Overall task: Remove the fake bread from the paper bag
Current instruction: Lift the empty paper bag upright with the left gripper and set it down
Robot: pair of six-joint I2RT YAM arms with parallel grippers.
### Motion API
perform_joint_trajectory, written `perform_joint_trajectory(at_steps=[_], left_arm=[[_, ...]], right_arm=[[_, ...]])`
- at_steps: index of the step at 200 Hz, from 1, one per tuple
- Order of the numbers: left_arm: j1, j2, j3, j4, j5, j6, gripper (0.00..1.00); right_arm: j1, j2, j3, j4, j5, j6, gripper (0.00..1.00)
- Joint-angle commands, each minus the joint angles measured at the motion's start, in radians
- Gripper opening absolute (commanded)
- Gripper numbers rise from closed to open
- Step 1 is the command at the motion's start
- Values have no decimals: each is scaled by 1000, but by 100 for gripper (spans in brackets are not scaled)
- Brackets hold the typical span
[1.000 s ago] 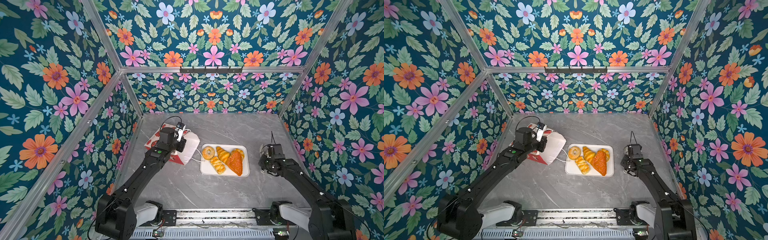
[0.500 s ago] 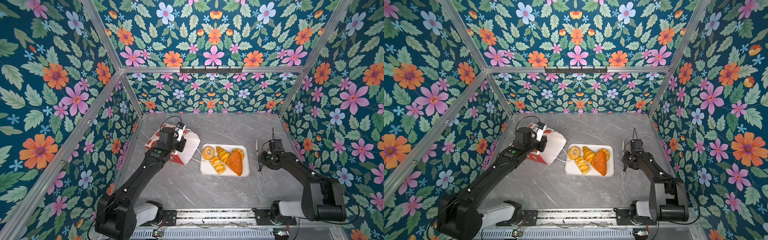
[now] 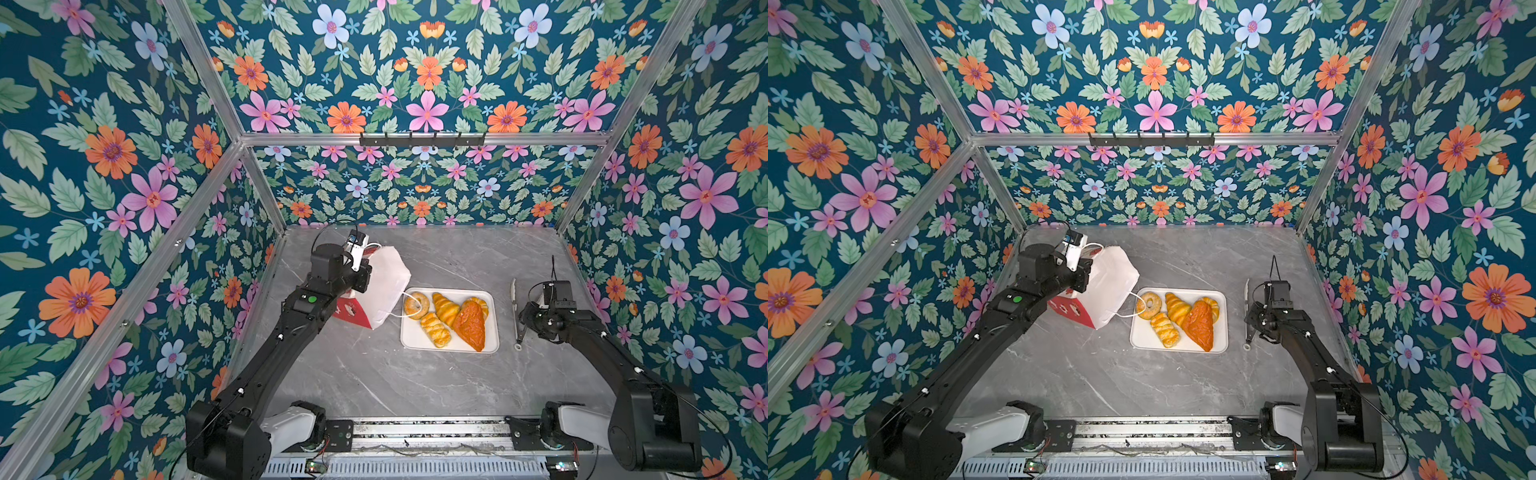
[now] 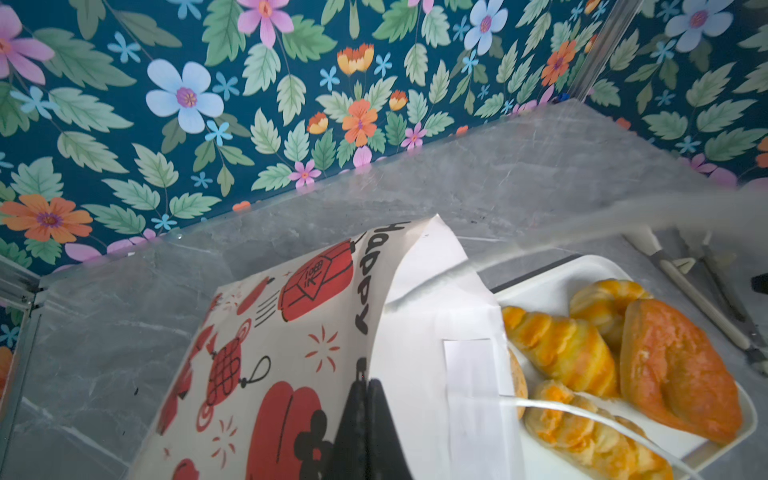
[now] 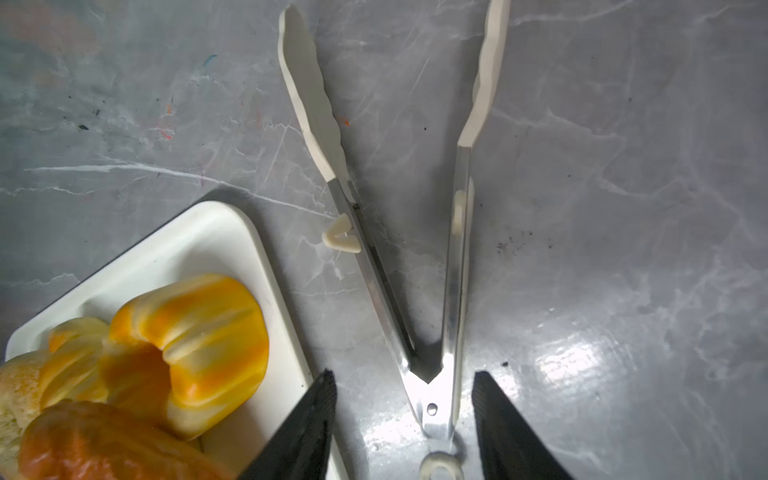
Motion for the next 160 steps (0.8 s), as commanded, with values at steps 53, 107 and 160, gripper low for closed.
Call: perform_joint_trajectory(at_steps=[53, 107, 160], left_arm=[[0, 59, 187, -98, 41, -272, 0], [1, 97, 138, -48, 42, -332, 0], [24, 115, 113, -65, -42, -306, 0]], right_arm=[[0, -121, 0, -52, -21, 11, 55], [0, -144, -18, -48, -37, 11, 55], [1, -158, -39, -39, -48, 17, 55]])
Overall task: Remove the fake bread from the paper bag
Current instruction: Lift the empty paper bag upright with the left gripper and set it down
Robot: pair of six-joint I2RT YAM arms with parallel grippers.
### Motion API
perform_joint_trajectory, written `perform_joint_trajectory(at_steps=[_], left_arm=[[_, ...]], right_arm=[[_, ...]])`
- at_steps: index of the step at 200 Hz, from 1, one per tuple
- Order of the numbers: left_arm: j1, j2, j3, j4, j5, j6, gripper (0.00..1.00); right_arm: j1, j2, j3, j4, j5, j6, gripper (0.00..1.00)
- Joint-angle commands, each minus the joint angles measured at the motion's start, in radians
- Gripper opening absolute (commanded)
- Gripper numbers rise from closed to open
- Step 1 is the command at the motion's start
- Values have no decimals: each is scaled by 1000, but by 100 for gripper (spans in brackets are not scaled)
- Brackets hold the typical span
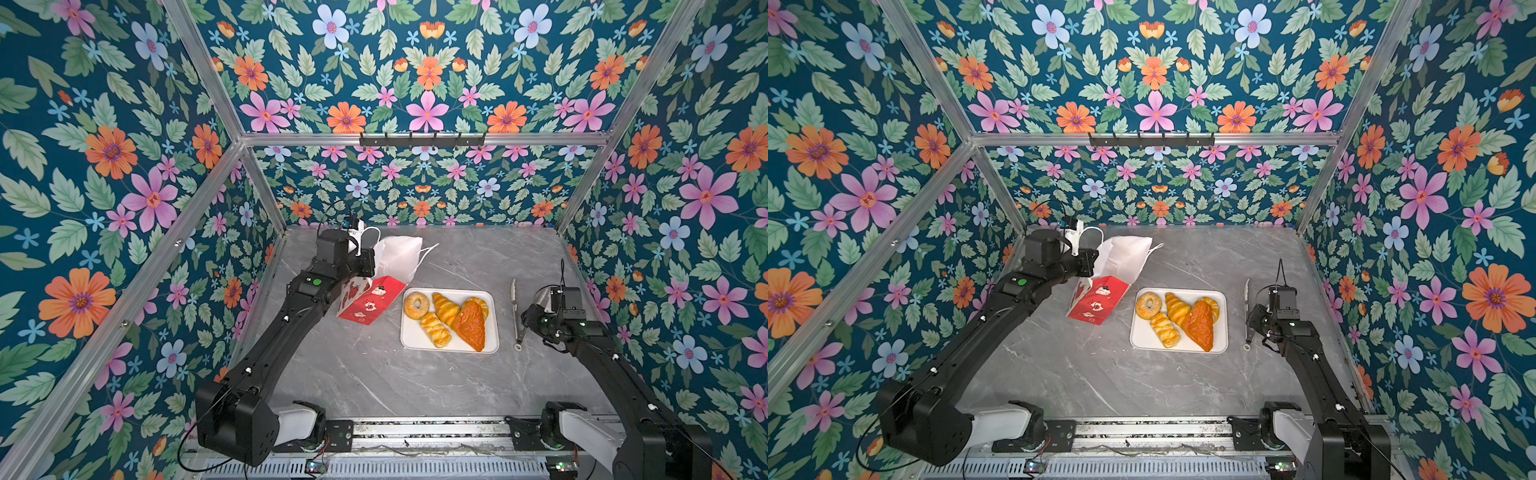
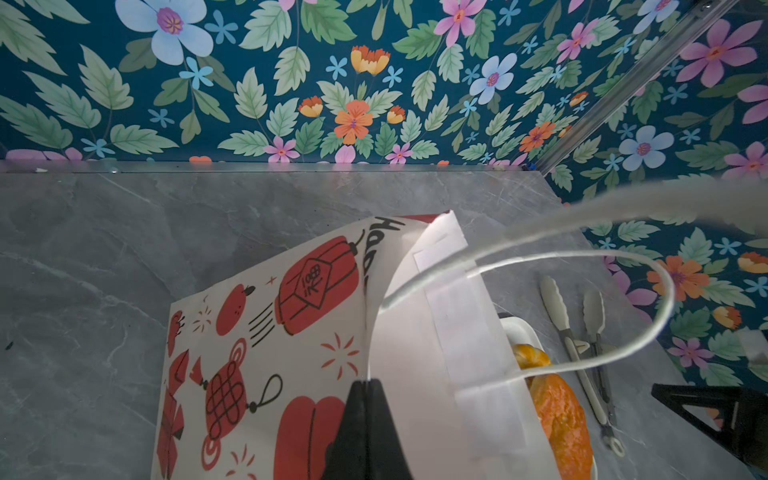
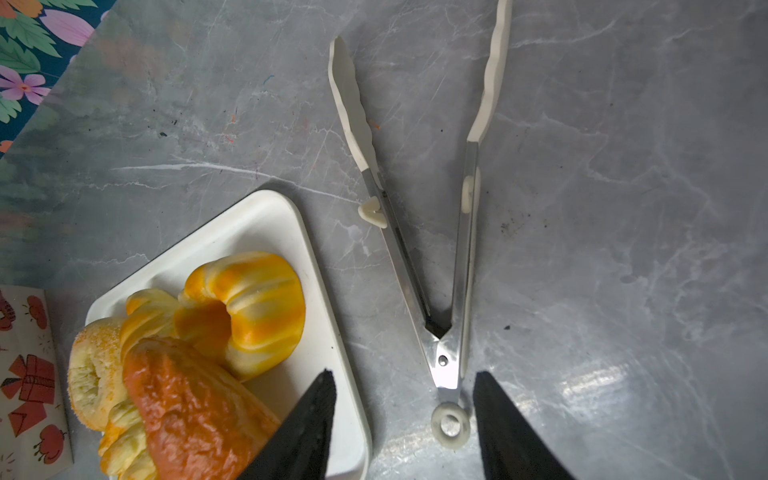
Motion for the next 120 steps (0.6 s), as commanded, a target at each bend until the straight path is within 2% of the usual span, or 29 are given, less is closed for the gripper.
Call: perform_joint_trajectory(at_steps=[1, 18, 49, 101, 120], left_arm=[[17, 2, -4, 1, -53, 7, 0], [35, -3, -6, -10, -70, 16, 0], [74, -25, -11, -33, -84, 28, 8], [123, -60, -22, -75, -111, 56, 43], [134, -72, -24, -93, -115, 62, 50]], right_arm=[[1, -5, -6, 8, -9, 9, 55], [0, -9, -14, 8, -13, 10, 55], [0, -25, -35, 22, -21, 17, 55], [0, -19, -53, 41, -45, 26, 55], [0, -20, -58, 46, -49, 28, 55]])
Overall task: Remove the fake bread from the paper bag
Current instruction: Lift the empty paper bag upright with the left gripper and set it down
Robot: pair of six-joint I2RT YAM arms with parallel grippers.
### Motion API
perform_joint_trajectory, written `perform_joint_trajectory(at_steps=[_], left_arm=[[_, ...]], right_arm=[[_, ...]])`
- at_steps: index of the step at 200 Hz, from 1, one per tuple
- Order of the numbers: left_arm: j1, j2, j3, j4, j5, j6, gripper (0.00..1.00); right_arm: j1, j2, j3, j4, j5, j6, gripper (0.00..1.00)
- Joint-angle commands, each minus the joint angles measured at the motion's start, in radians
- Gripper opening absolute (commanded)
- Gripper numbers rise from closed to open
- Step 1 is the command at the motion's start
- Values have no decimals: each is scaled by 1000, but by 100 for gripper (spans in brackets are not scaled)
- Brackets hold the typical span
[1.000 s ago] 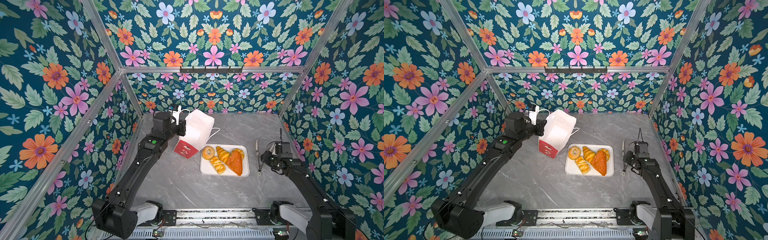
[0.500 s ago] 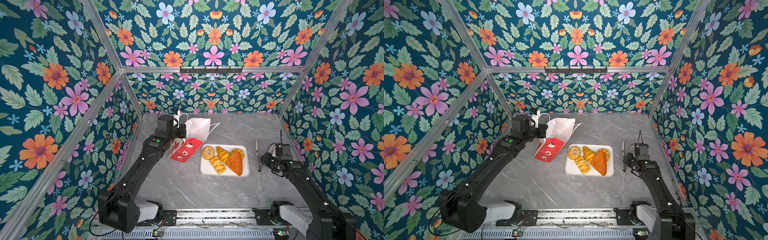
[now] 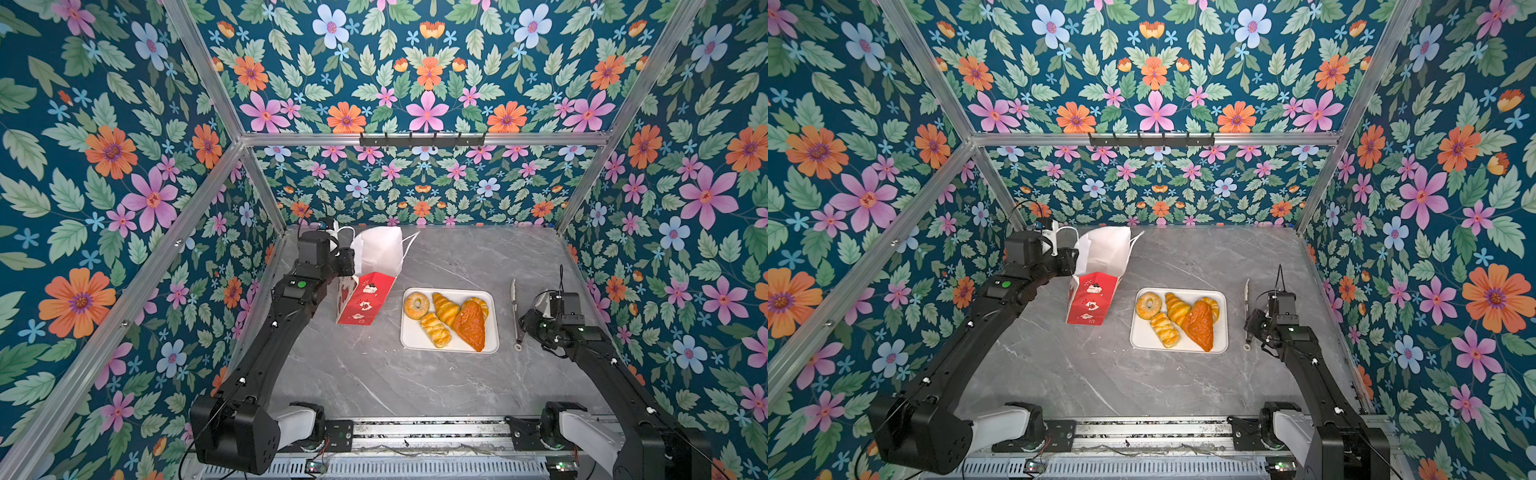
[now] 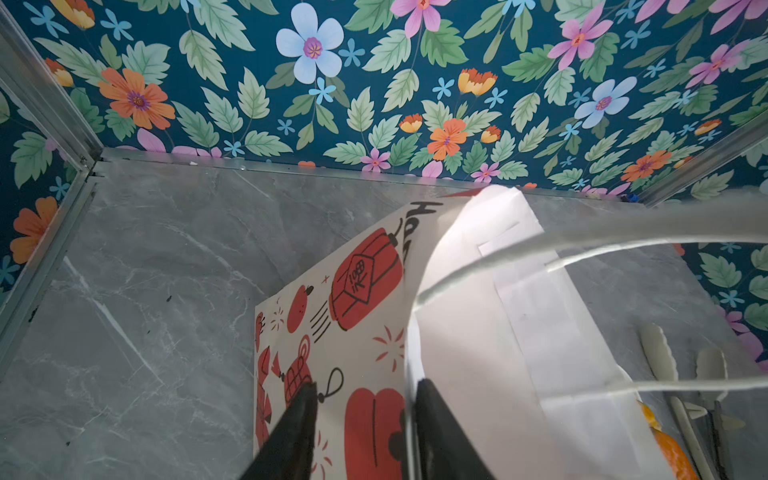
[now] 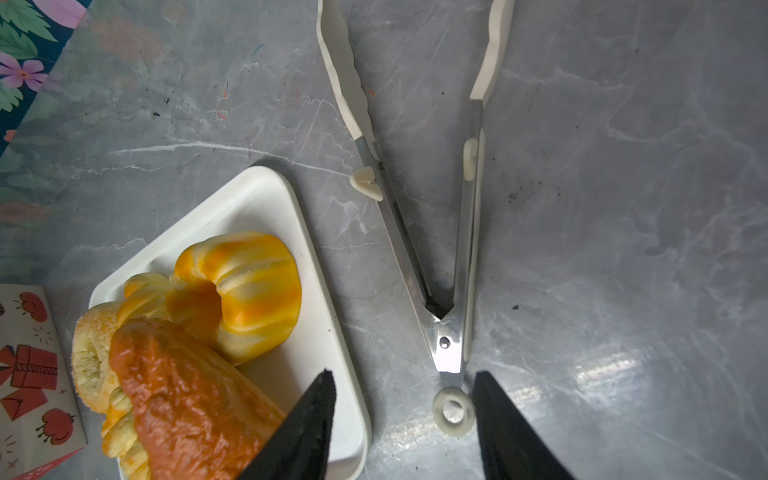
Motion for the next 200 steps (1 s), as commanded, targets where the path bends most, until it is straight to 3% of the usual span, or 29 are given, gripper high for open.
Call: perform_joint_trajectory(at_steps=[1, 62, 92, 106, 161, 200], left_arm=[[12, -15, -2, -36, -19, 25, 50], [53, -71, -19, -57, -33, 40, 55], [61, -85, -32, -23, 17, 26, 12], [60, -86, -30, 13, 65, -4, 0], [59, -28, 8, 135, 218, -139, 0], [54, 5, -19, 315, 317, -321, 0]], right_arm=[[0, 0, -4, 25, -9, 5, 55], [2, -1, -17, 35, -28, 14, 55], [2, -3, -24, 45, -39, 21, 55], [2, -2, -27, 49, -42, 24, 55], [2, -10, -43, 60, -47, 28, 55], [2, -9, -50, 76, -54, 35, 55]])
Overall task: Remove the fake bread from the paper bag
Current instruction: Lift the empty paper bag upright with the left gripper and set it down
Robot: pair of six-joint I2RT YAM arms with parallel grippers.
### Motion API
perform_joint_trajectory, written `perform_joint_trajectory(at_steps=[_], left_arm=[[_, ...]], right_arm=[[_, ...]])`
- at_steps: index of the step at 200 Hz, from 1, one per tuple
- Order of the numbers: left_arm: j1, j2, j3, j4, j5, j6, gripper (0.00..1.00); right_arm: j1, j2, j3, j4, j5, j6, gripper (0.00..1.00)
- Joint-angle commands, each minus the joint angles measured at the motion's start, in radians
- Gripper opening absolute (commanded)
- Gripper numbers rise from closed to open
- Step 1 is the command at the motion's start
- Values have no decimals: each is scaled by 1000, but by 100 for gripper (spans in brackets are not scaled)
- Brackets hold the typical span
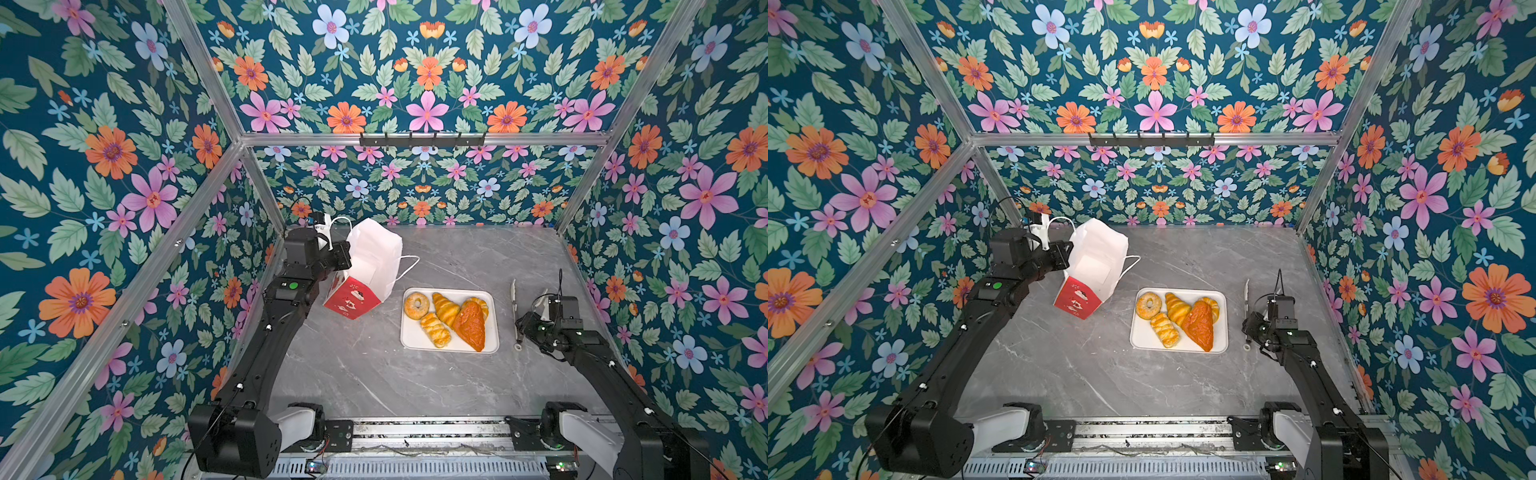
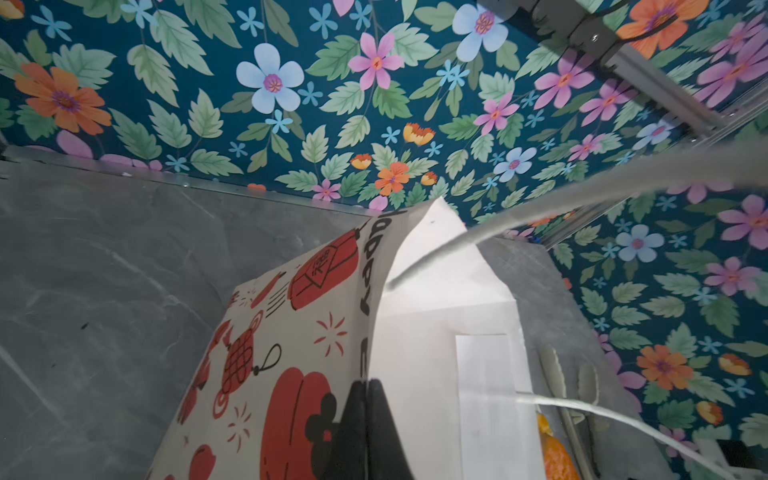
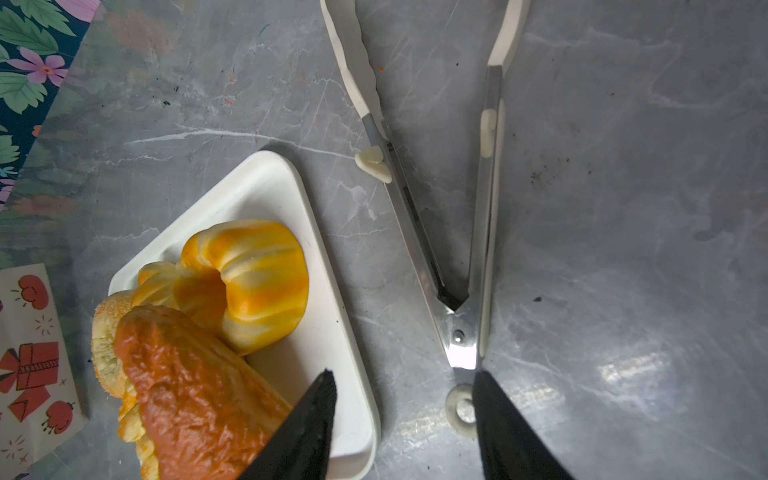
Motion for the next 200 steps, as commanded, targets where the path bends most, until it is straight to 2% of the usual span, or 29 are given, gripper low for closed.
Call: perform_joint_trajectory(at_steps=[1, 31, 67, 105, 200], left_arm=[[-5, 14, -11, 173, 89, -148, 0], [-34, 24, -12, 280, 87, -250, 0], [-44, 24, -4, 298, 57, -301, 0], [-44, 43, -50, 347, 81, -377, 0], [-32, 74, -175, 379, 78, -392, 0]], right_arm=[[0, 0, -1, 29, -8, 10, 55], [1, 2, 2, 35, -15, 13, 55], [0, 1, 3, 35, -14, 11, 55], [0, 7, -2, 40, -16, 14, 55], [0, 15, -15, 52, -19, 14, 55]])
